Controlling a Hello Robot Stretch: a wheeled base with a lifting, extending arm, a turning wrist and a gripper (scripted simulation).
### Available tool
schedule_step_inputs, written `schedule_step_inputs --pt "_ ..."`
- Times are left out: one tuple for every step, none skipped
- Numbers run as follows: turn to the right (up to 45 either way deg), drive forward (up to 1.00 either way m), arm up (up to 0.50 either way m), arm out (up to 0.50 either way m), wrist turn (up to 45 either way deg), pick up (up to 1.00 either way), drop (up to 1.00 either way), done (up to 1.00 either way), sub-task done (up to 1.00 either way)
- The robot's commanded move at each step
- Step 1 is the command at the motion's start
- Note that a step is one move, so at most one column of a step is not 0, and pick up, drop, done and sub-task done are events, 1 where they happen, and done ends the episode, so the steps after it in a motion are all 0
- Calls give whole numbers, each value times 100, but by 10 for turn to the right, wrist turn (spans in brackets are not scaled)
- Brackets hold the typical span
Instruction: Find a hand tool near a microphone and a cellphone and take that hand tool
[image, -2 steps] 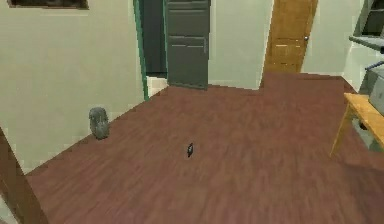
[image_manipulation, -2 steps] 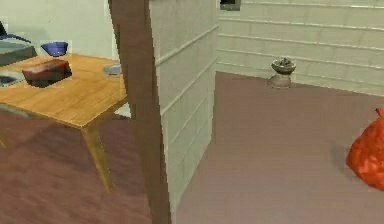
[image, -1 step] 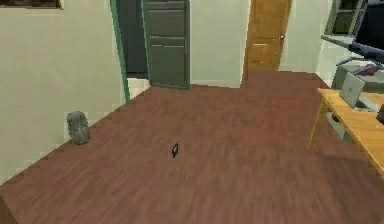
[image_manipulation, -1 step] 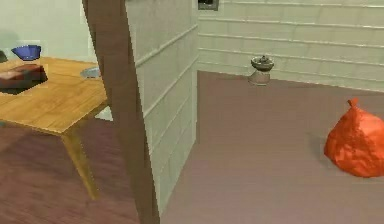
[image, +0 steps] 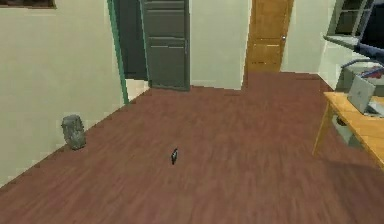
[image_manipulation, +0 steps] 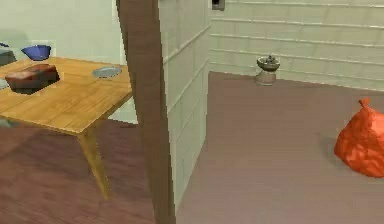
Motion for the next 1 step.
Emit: schedule_step_inputs --pt "90 0 0 0 0 0 0 0 0"
